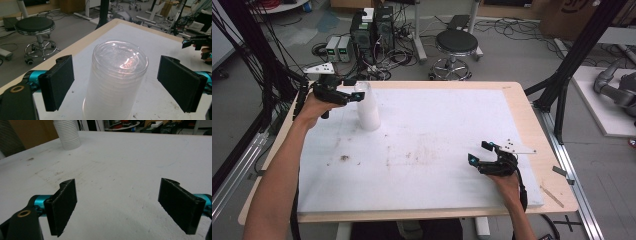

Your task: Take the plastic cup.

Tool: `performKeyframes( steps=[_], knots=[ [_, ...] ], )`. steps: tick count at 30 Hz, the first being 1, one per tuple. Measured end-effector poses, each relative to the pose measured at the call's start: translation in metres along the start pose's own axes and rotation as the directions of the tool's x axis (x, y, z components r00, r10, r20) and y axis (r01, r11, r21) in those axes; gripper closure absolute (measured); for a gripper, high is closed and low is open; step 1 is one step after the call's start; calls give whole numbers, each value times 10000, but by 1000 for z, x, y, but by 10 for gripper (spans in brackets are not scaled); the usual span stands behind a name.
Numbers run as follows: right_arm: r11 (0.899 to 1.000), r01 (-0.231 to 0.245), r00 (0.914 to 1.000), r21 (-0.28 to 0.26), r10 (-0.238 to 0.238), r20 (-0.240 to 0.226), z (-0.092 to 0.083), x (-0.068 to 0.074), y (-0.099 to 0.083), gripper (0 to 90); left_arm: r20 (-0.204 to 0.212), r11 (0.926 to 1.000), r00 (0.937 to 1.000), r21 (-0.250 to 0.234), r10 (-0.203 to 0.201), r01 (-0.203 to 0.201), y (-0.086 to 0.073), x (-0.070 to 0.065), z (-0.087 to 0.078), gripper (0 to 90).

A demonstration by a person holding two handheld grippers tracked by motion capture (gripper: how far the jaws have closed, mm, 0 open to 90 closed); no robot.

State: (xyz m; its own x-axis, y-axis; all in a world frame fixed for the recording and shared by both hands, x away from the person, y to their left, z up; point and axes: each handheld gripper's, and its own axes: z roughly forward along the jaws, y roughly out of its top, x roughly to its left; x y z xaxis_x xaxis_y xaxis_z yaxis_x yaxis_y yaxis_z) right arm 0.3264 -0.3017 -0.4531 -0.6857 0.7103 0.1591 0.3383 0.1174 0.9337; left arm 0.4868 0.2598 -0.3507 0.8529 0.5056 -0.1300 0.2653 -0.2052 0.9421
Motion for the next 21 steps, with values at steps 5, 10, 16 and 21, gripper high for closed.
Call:
performKeyframes(
  steps=[5, 10, 16, 21],
  knots=[
    [10000, 7, 10000, -29, -7, 6, 0, -1, 0, 149, 22, 10000, 10000, 46, -15, 14, -2, 1, 5, 140],
    [10000, -12, 10000, -26, 12, -9, 0, -1, 0, 149, 44, 10000, 10000, 82, -28, 28, -4, 1, 11, 140],
    [9999, -9, 10000, -120, 9, 6, -1, -1, 0, 149, 40, 9998, 10000, 219, -40, 40, -7, 2, 17, 140],
    [9999, -14, 10000, -135, 14, 8, -1, -1, 0, 149, 25, 9989, 10000, 459, 71, -72, -8, 2, 20, 148]
  ],
)
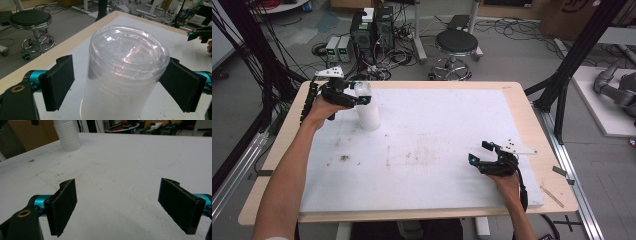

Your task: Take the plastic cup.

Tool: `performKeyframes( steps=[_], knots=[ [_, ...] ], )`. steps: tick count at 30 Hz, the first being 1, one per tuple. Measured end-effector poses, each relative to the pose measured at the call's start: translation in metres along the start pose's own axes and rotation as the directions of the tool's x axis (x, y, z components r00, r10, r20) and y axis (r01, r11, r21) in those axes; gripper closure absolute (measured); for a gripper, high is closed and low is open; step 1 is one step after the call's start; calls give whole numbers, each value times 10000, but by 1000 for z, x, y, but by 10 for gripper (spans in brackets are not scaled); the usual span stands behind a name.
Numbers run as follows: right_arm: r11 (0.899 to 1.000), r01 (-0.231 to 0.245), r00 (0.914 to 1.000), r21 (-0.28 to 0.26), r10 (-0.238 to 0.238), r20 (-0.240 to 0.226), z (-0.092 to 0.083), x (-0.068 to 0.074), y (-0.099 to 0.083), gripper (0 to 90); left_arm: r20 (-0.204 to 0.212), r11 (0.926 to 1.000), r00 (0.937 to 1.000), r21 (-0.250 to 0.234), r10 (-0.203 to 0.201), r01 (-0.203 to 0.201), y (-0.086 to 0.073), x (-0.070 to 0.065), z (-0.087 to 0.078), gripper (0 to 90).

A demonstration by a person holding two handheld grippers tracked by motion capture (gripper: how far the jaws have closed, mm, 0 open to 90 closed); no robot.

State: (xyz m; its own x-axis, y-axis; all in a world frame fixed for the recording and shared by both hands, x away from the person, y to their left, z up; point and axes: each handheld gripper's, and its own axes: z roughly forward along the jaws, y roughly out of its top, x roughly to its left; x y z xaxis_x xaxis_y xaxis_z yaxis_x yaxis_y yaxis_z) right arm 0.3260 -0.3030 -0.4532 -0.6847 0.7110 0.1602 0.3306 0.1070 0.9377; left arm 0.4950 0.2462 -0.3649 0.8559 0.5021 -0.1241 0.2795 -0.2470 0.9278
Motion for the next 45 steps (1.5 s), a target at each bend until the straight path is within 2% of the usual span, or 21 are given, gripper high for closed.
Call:
performKeyframes(
  steps=[15, 28, 34, 45],
  knots=[
    [10000, -11, 10000, 29, 11, 9, 0, 0, 0, 150, -186, 10000, 9998, -82, 9, -10, -7, 2, -3, 213],
    [10000, -1, 10000, 100, 0, 39, 1, 0, 0, 149, -17, 9998, 9999, -144, 105, -105, -6, 0, 0, 250],
    [9999, -29, 10000, 97, 29, 38, 1, 0, 0, 150, 32, 9997, 9998, -145, 199, -198, -5, -2, 2, 306],
    [9999, -15, 10000, 110, 15, 20, 1, 0, 0, 149, -62, 9997, 9997, -103, 221, -222, -4, -2, 0, 339]
  ],
)
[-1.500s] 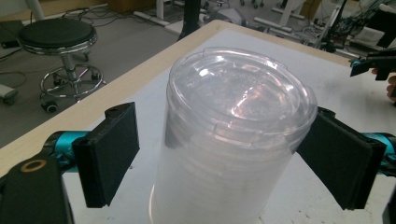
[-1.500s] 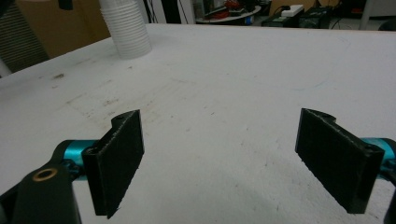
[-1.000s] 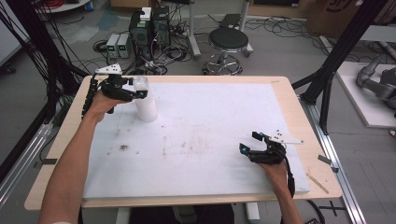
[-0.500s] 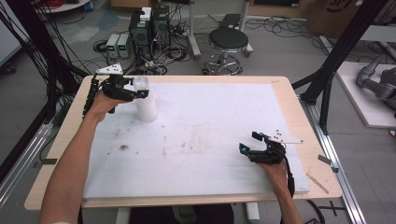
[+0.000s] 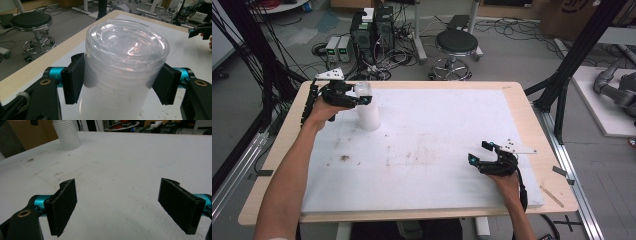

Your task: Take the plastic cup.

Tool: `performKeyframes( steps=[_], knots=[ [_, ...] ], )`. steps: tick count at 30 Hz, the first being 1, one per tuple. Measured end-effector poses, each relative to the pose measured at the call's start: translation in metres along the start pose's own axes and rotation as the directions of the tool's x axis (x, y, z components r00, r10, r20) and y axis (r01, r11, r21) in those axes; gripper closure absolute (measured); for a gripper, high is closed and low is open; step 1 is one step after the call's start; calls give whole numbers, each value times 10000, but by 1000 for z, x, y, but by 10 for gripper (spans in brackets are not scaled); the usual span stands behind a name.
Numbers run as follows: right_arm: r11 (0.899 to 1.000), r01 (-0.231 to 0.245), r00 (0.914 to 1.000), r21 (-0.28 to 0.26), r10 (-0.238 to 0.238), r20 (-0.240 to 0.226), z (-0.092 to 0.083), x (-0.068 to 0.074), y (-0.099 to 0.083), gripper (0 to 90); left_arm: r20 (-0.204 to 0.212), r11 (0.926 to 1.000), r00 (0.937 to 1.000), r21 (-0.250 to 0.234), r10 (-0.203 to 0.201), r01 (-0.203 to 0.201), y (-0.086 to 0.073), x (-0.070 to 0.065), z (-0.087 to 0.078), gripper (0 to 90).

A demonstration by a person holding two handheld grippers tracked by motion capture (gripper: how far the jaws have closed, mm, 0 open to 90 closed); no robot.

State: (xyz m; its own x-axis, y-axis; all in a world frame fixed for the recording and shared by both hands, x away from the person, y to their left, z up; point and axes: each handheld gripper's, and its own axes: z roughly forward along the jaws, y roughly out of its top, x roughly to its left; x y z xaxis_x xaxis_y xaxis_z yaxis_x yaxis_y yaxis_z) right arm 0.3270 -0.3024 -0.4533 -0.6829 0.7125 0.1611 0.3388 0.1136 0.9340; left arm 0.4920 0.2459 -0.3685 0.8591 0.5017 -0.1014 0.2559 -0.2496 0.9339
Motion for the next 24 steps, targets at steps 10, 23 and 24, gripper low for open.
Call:
performKeyframes(
  steps=[10, 23, 24],
  knots=[
    [10000, -29, 10000, 22, 29, -7, 0, 0, 0, 149, 2, 10000, 10000, -51, 53, -53, 5, -2, -1, 343],
    [10000, 5, 10000, 35, -5, 1, 0, 0, 0, 149, -269, 9989, 9996, -456, 123, -135, 17, -4, -18, 357],
    [10000, -2, 10000, 48, 2, 5, 1, 0, 0, 149, -265, 9985, 9996, -536, 115, -129, 18, -4, -20, 358]
  ],
)
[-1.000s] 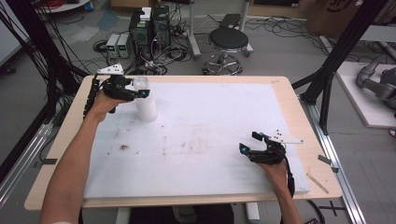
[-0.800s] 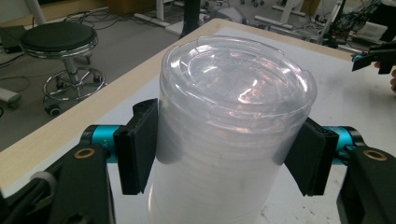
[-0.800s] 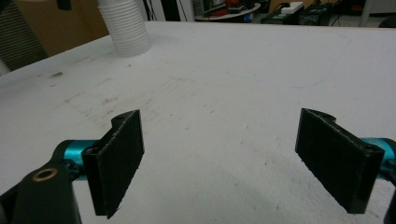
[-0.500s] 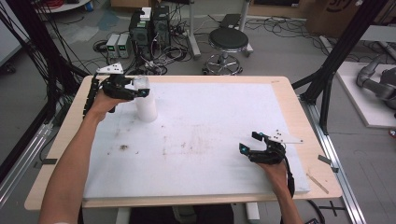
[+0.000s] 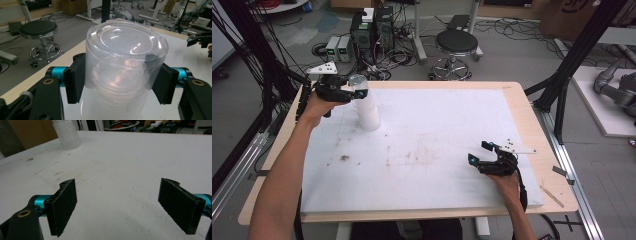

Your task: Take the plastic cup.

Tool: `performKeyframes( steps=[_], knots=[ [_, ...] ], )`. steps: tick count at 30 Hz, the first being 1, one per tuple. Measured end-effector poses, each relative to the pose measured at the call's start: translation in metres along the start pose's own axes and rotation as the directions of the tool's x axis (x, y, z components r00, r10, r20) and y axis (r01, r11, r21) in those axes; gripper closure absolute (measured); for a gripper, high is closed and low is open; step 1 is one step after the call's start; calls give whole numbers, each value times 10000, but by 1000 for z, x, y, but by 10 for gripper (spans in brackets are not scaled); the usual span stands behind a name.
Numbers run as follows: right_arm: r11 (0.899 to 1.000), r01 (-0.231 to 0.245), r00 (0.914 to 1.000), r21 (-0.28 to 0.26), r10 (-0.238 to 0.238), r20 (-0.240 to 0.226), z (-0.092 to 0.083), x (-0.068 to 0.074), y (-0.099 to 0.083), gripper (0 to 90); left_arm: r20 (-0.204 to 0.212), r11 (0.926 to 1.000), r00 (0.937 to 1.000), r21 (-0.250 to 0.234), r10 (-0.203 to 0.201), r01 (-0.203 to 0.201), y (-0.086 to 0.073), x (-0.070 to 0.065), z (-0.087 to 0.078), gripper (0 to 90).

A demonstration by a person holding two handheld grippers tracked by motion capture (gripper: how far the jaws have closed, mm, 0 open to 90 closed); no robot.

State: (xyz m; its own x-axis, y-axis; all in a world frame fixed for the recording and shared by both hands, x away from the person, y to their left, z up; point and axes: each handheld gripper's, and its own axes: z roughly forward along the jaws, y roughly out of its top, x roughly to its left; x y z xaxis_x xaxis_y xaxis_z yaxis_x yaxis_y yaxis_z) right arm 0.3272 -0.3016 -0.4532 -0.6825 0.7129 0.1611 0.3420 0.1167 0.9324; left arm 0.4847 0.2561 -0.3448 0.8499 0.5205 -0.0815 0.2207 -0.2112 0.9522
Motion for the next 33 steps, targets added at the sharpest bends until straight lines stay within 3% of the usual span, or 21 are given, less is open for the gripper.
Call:
performKeyframes(
  steps=[3, 7, 13, 23, 27, 33],
  knots=[
    [10000, -20, 10000, 57, 20, 0, 0, 0, 0, 149, -29, 10000, 10000, 60, -41, 41, 5, 0, -3, 358],
    [10000, -37, 10000, 52, 37, 21, 0, 0, 0, 149, 30, 9996, 9997, -128, 248, -248, 21, -3, -4, 358],
    [10000, 35, 10000, -47, -34, 36, 0, 0, 0, 149, -41, 9990, 9993, -234, 375, -376, 38, -5, -5, 357],
    [10000, -7, 10000, -32, 7, -17, 0, 0, 0, 150, -168, 9983, 9984, -230, 535, -539, 54, -7, -15, 358],
    [10000, 9, 10000, -19, -9, 4, 0, 0, 0, 150, -147, 9968, 9973, -347, 721, -725, 74, -11, -22, 359],
    [10000, 40, 10000, -60, -39, 31, -1, 0, 0, 149, -156, 9958, 9964, -381, 827, -833, 89, -16, -27, 363]
  ],
)
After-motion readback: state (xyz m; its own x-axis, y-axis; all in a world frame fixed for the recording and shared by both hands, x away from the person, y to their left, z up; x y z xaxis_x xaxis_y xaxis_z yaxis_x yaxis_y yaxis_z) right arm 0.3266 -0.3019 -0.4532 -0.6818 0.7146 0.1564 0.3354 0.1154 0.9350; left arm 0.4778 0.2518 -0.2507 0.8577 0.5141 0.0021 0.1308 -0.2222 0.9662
